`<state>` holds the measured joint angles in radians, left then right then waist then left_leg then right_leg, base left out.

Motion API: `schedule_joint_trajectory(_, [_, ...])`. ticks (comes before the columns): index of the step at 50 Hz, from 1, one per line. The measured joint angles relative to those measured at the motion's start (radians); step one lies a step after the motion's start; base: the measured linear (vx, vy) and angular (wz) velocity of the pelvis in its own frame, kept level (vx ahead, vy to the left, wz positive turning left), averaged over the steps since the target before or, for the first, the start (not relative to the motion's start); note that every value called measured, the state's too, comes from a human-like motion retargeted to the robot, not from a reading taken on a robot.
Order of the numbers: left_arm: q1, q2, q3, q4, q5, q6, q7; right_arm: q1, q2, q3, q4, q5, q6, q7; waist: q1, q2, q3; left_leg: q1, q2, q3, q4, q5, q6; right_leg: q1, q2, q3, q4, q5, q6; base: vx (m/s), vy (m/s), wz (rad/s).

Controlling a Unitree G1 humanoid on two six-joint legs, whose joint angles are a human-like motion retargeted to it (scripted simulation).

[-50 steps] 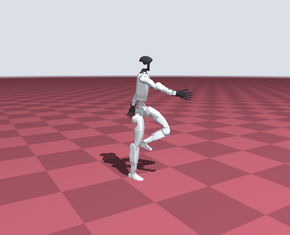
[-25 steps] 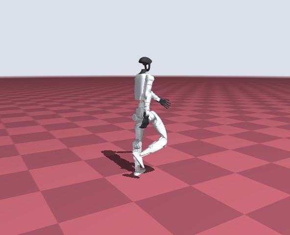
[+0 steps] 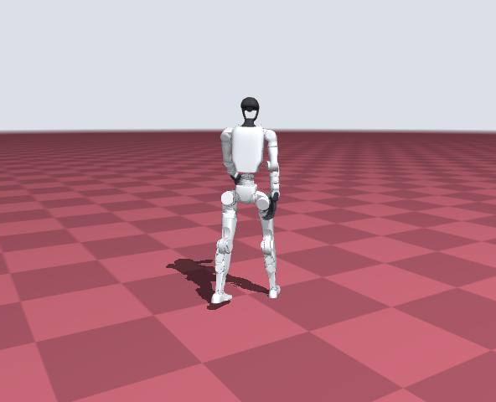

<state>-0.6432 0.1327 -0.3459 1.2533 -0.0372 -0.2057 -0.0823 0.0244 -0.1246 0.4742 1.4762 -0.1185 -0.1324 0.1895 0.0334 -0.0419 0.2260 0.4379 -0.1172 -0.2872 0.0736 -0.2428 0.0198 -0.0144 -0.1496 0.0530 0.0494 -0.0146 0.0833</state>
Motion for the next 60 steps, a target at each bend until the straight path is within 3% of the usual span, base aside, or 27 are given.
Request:
schedule_joint_trajectory(2, [0.130, 0.017, 0.032, 0.186, 0.215, 0.057, -0.091, -0.109, -0.022, 0.035, 0.037, 0.043, 0.040, 0.045, 0.075, -0.047, 0.035, -0.129, -0.066, 0.193, 0.346, -0.012, -0.082, 0.071, -0.077, 0.001, -0.010, -0.014, 0.004, 0.34, -0.22, 0.30])
schedule_joint_trajectory(3, [0.203, 0.041, 0.037, 0.261, 0.310, 0.094, -0.211, -0.172, -0.036, 0.028, 0.057, -0.026, 0.060, 0.074, 0.057, -0.058, -0.023, -0.328, -0.045, 0.270, 0.610, -0.084, -0.070, 0.024, -0.090, -0.035, -0.005, -0.015, -0.002, 0.17, -0.24, 1.60])
schedule_joint_trajectory(5, [0.341, 0.090, 0.117, 0.362, 0.173, 0.079, -0.294, -0.309, -0.076, -0.030, 0.074, -0.041, 0.057, 0.015, 0.036, -0.064, -0.132, -0.712, 0.050, 0.425, 1.111, -0.215, -0.059, -0.081, -0.100, -0.091, 0.007, -0.028, -0.010, 0.15, -0.19, 1.82])
schedule_joint_trajectory(8, [0.570, 0.195, 0.182, 0.393, 0.150, 0.040, -0.291, -0.504, -0.143, -0.185, 0.039, 0.088, 0.039, -0.133, 0.086, -0.096, -0.129, -0.950, 0.130, 0.549, 1.557, -0.362, -0.004, -0.054, -0.126, -0.116, 0.003, -0.062, -0.004, 0.31, -0.14, 0.55])
schedule_joint_trajectory(10, [0.703, 0.271, 0.211, 0.370, 0.118, -0.001, -0.273, -0.623, -0.184, -0.296, -0.006, 0.239, -0.004, -0.248, 0.141, -0.116, -0.115, -1.074, 0.186, 0.601, 1.776, -0.397, 0.012, -0.024, -0.131, -0.123, -0.013, -0.075, 0.003, 0.35, -0.14, 0.08])
schedule_joint_trajectory(12, [0.835, 0.337, 0.230, 0.328, 0.022, -0.052, -0.234, -0.707, -0.223, -0.355, -0.070, 0.427, -0.086, -0.366, 0.205, -0.118, -0.107, -1.160, 0.279, 0.637, 1.933, -0.400, 0.005, 0.014, -0.122, -0.134, -0.031, -0.092, 0.013, 0.41, -0.13, -0.19])
schedule_joint_trajectory(13, [0.894, 0.366, 0.246, 0.312, -0.054, -0.080, -0.189, -0.742, -0.243, -0.370, -0.102, 0.510, -0.137, -0.436, 0.250, -0.105, -0.094, -1.186, 0.341, 0.642, 2.000, -0.379, -0.031, 0.038, -0.107, -0.135, -0.025, -0.110, 0.018, 0.40, -0.10, -0.24])
schedule_joint_trajectory(14, [0.936, 0.398, 0.306, 0.314, -0.200, -0.065, -0.265, -0.780, -0.256, -0.358, -0.126, 0.591, -0.151, -0.416, 0.267, -0.116, -0.105, -1.216, 0.366, 0.663, 2.030, -0.406, 0.011, 0.058, -0.109, -0.142, -0.069, -0.093, 0.023, 0.33, -0.08, 0.15])
schedule_joint_trajectory(15, [0.969, 0.431, 0.387, 0.325, -0.380, -0.030, -0.403, -0.819, -0.266, -0.332, -0.146, 0.669, -0.147, -0.352, 0.272, -0.140, -0.126, -1.250, 0.371, 0.692, 2.040, -0.456, 0.092, 0.076, -0.118, -0.152, -0.137, -0.059, 0.029, 0.29, -0.06, 0.40])
schedule_joint_trajectory(16, [1.025, 0.439, 0.348, 0.325, -0.296, -0.062, -0.371, -0.858, -0.273, -0.324, -0.151, 0.682, -0.172, -0.371, 0.288, -0.146, -0.131, -1.260, 0.399, 0.708, 2.042, -0.463, 0.113, 0.083, -0.117, -0.154, -0.137, -0.064, 0.034, 0.31, -0.04, 0.25])
schedule_joint_trajectory(21, [1.144, 0.418, 0.444, 0.401, -0.323, -0.037, -0.375, -1.018, -0.277, -0.309, -0.129, 0.703, -0.185, -0.366, 0.315, -0.142, -0.157, -1.199, 0.486, 0.782, 1.856, -0.489, 0.181, 0.117, -0.090, -0.168, -0.119, -0.098, 0.026, 0.36, 0.01, 0.01])
schedule_joint_trajectory(23, [1.143, 0.378, 0.482, 0.411, -0.355, -0.042, -0.319, -1.042, -0.260, -0.337, -0.120, 0.697, -0.203, -0.421, 0.327, -0.101, -0.141, -1.103, 0.524, 0.794, 1.710, -0.463, 0.117, 0.142, -0.058, -0.167, -0.047, -0.148, 0.027, 0.43, 0.08, -0.11])
schedule_joint_trajectory(25, [1.105, 0.331, 0.461, 0.405, -0.311, 0.007, -0.390, -1.034, -0.227, -0.351, -0.113, 0.660, -0.160, -0.365, 0.287, -0.146, -0.173, -1.002, 0.410, 0.870, 1.370, -0.471, 0.160, 0.127, -0.098, -0.186, -0.050, -0.128, 0.045, 0.36, 0.13, 0.50])
schedule_joint_trajectory(27, [1.026, 0.296, 0.453, 0.399, -0.269, 0.025, -0.341, -0.999, -0.191, -0.363, -0.101, 0.585, -0.119, -0.355, 0.300, -0.173, -0.134, -0.752, 0.285, 0.995, 0.877, -0.412, 0.102, 0.159, -0.143, -0.178, -0.007, -0.137, 0.080, 0.47, 0.20, -0.13])
schedule_joint_trajectory(29, [0.913, 0.258, 0.417, 0.388, -0.295, -0.007, -0.216, -0.946, -0.162, -0.363, -0.080, 0.491, -0.103, -0.370, 0.335, -0.152, -0.063, -0.439, 0.117, 1.100, 0.245, -0.229, 0.043, 0.230, -0.154, -0.155, 0.034, -0.149, 0.119, 0.56, 0.31, -0.53])
schedule_joint_trajectory(30, [0.854, 0.236, 0.383, 0.378, -0.357, -0.035, -0.166, -0.912, -0.151, -0.366, -0.065, 0.423, -0.100, -0.383, 0.336, -0.110, -0.052, -0.323, 0.071, 1.116, -0.022, -0.108, 0.027, 0.259, -0.119, -0.152, 0.053, -0.160, 0.122, 0.51, 0.36, 0.41])
schedule_joint_trajectory(31, [0.795, 0.216, 0.356, 0.373, -0.344, -0.037, -0.159, -0.859, -0.141, -0.360, -0.041, 0.363, -0.087, -0.357, 0.305, -0.074, -0.070, -0.297, 0.082, 1.093, -0.105, -0.044, -0.012, 0.265, -0.081, -0.169, 0.081, -0.165, 0.109, 0.47, 0.36, 1.15])
schedule_joint_trajectory(33, [0.675, 0.174, 0.300, 0.371, -0.186, -0.031, -0.155, -0.727, -0.124, -0.327, 0.006, 0.304, -0.071, -0.287, 0.213, -0.026, -0.104, -0.290, 0.116, 1.026, -0.125, 0.003, -0.106, 0.268, -0.040, -0.231, 0.166, -0.147, 0.079, 0.44, 0.33, 2.13])
schedule_joint_trajectory(35, [0.531, 0.137, 0.230, 0.342, -0.075, -0.012, -0.163, -0.581, -0.114, -0.319, 0.059, 0.215, -0.046, -0.202, 0.145, 0.016, -0.121, -0.269, 0.132, 0.922, -0.161, 0.037, -0.123, 0.188, -0.024, -0.252, 0.386, -0.090, 0.021, 0.39, 0.32, 2.17])
schedule_joint_trajectory(37, [0.374, 0.113, 0.156, 0.286, 0.066, -0.004, -0.147, -0.425, -0.104, -0.313, 0.094, 0.235, -0.026, -0.135, 0.080, 0.028, -0.137, -0.282, 0.135, 0.843, -0.161, 0.035, -0.138, -0.027, -0.034, -0.207, 0.796, -0.079, 0.004, 0.34, 0.24, 2.08])
schedule_joint_trajectory(41, [0.040, 0.112, 0.086, 0.167, 0.090, 0.010, -0.036, -0.155, -0.066, -0.335, 0.127, 0.290, 0.015, -0.108, -0.061, 0.051, -0.108, -0.264, 0.156, 0.700, -0.161, 0.007, -0.189, -0.391, -0.015, -0.133, 1.479, -0.228, 0.010, 0.38, 0.12, 1.91])
schedule_joint_trajectory(44, [-0.185, 0.134, 0.068, 0.126, 0.039, 0.016, 0.009, 0.018, -0.043, -0.363, 0.130, 0.263, 0.024, -0.069, -0.141, 0.090, -0.094, -0.253, 0.189, 0.624, -0.161, -0.004, -0.154, -0.642, 0.006, -0.127, 1.811, -0.289, -0.003, 0.40, 0.05, 1.21])
schedule_joint_trajectory(47, [-0.348, 0.167, 0.016, 0.095, 0.052, 0.010, 0.040, 0.179, -0.030, -0.363, 0.120, 0.295, 0.017, -0.014, -0.216, 0.135, -0.090, -0.239, 0.227, 0.575, -0.161, -0.011, -0.100, -0.853, 0.024, -0.154, 1.976, -0.307, -0.006, 0.44, 0.01, 0.92])
schedule_joint_trajectory(50, [-0.460, 0.198, -0.025, 0.052, 0.080, 0.007, 0.052, 0.306, -0.022, -0.353, 0.126, 0.319, 0.018, 0.033, -0.277, 0.152, -0.078, -0.202, 0.243, 0.536, -0.161, -0.024, -0.064, -0.971, -0.034, -0.201, 2.010, -0.355, -0.055, 0.48, -0.02, 0.81])
schedule_joint_trajectory(54, [-0.540, 0.187, -0.040, -0.001, 0.063, 0.004, 0.012, 0.388, -0.003, -0.339, 0.151, 0.323, 0.039, 0.081, -0.304, 0.143, -0.083, -0.154, 0.238, 0.497, -0.161, -0.047, -0.057, -1.013, -0.090, -0.249, 1.851, -0.389, -0.097, 0.50, -0.08, 0.62])
schedule_joint_trajectory(57, [-0.544, 0.147, -0.019, -0.026, 0.035, 0.009, -0.019, 0.379, 0.011, -0.333, 0.158, 0.333, 0.049, 0.096, -0.285, 0.136, -0.106, -0.137, 0.227, 0.483, -0.161, -0.061, -0.062, -0.965, -0.087, -0.278, 1.566, -0.390, -0.098, 0.50, -0.11, 0.32])
schedule_joint_trajectory(60, [-0.474, 0.093, 0.013, -0.048, 0.007, 0.004, -0.041, 0.308, 0.006, -0.335, 0.159, 0.359, 0.043, 0.069, -0.270, 0.143, -0.129, -0.124, 0.223, 0.459, -0.161, -0.064, -0.075, -0.792, -0.066, -0.335, 1.082, -0.380, -0.080, 0.53, -0.13, 0.51])
